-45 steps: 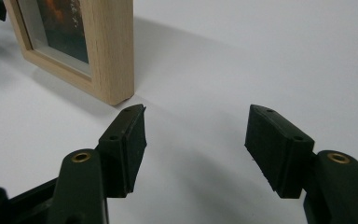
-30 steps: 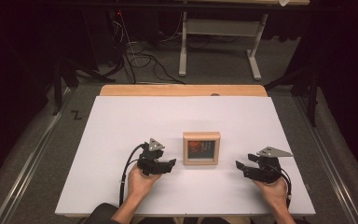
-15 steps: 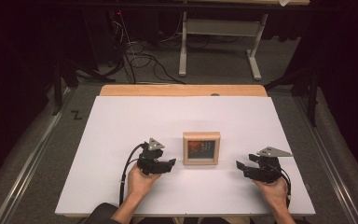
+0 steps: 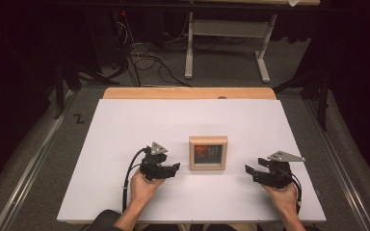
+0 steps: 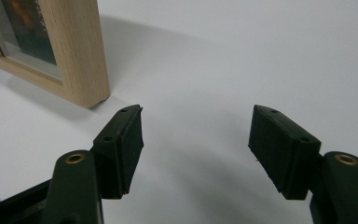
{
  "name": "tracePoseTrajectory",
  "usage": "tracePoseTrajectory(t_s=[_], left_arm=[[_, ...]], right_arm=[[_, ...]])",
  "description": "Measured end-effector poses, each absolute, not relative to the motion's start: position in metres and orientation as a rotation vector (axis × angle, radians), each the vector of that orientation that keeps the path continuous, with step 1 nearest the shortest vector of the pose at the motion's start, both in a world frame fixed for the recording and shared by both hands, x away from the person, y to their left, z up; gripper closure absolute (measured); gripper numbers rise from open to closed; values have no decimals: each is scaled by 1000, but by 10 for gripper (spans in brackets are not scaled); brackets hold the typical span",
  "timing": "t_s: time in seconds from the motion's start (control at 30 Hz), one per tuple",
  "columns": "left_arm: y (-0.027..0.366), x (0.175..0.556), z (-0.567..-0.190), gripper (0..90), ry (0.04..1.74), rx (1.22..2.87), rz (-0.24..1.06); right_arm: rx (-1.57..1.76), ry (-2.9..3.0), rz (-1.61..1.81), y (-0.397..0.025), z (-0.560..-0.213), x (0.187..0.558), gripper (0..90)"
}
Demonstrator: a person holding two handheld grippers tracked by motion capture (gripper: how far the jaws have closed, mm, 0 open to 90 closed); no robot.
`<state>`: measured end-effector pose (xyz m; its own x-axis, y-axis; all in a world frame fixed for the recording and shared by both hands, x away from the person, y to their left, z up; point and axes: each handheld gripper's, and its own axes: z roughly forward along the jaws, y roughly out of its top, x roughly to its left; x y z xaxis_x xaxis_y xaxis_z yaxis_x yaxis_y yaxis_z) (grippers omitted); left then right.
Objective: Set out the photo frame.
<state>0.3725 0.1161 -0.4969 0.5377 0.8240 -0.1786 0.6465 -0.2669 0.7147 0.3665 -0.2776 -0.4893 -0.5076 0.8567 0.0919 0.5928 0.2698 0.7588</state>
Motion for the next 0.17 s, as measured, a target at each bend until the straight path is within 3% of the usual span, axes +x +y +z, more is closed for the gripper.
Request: tracePoseTrajectory(t_s=[0.17], left_arm=[[115, 372, -496, 376, 1186, 1998, 291]], right_arm=[[1314, 2201, 1110, -279, -487, 364, 353]])
